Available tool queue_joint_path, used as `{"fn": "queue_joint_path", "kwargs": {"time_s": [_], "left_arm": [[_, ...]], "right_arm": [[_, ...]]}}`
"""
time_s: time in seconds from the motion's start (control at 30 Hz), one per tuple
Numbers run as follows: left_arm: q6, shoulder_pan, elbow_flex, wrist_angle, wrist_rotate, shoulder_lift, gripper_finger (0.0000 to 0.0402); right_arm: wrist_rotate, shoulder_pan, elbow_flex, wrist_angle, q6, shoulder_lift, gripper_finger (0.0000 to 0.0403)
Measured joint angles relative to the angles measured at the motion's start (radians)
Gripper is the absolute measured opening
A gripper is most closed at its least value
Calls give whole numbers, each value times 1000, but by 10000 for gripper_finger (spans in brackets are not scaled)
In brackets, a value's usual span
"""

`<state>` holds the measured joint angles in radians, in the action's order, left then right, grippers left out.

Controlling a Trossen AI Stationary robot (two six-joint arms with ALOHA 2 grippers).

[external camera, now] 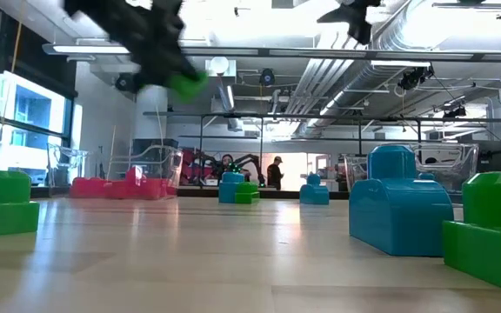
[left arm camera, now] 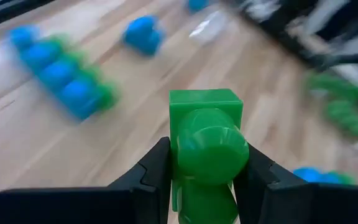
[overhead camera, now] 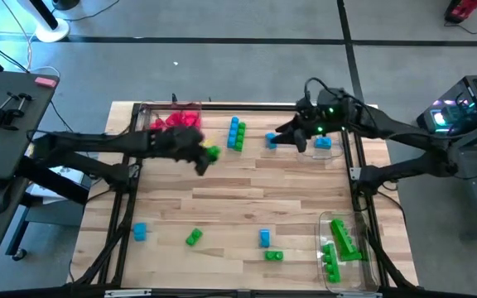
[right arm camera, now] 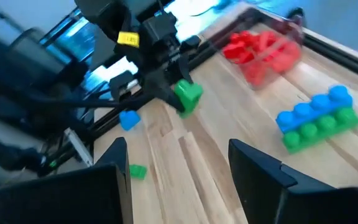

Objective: Sort blocks
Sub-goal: Put the green game piece into the bottom transparent bin

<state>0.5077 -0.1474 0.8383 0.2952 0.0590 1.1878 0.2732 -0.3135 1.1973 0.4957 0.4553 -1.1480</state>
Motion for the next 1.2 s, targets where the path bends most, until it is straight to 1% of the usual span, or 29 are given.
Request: {"fn": "queue_joint_path", "kwargs": {"time_s": [0.1, 0.13, 0.3, 0.37, 0.47, 0.53, 0.67, 0.77, 0.93, 1.07, 1.2], "left_arm": [[-41, -30, 0, -218, -153, 127, 94], [-39, -29, 0, -289, -189, 170, 94], [43, 22, 1, -629, -372, 355, 94], [67, 56, 29, -716, -440, 419, 94], [53, 108, 115, -722, -504, 497, 93], [24, 143, 188, -710, -515, 545, 93], [-40, 198, 365, -707, -520, 649, 94], [-90, 226, 523, -707, -504, 743, 101], [-159, 251, 785, -649, -488, 923, 104], [-161, 264, 977, -644, -435, 1080, 104], [-133, 274, 1176, -658, -426, 1243, 105]], "right_arm": [[-104, 72, 0, 30, 89, 19, 160], [-135, 99, 0, 34, 124, 23, 160], [-318, 265, 0, 32, 331, 24, 160], [-398, 349, 0, 27, 436, 24, 160], [-514, 484, 0, -27, 534, 24, 160], [-608, 574, 0, -68, 566, 24, 160], [-847, 731, 0, -108, 594, 24, 160], [-968, 809, 0, -113, 595, 27, 160], [-1049, 865, 0, -113, 585, 37, 160], [-1101, 876, 0, -113, 526, 43, 160], [-1141, 877, 0, -113, 464, 45, 160]]}}
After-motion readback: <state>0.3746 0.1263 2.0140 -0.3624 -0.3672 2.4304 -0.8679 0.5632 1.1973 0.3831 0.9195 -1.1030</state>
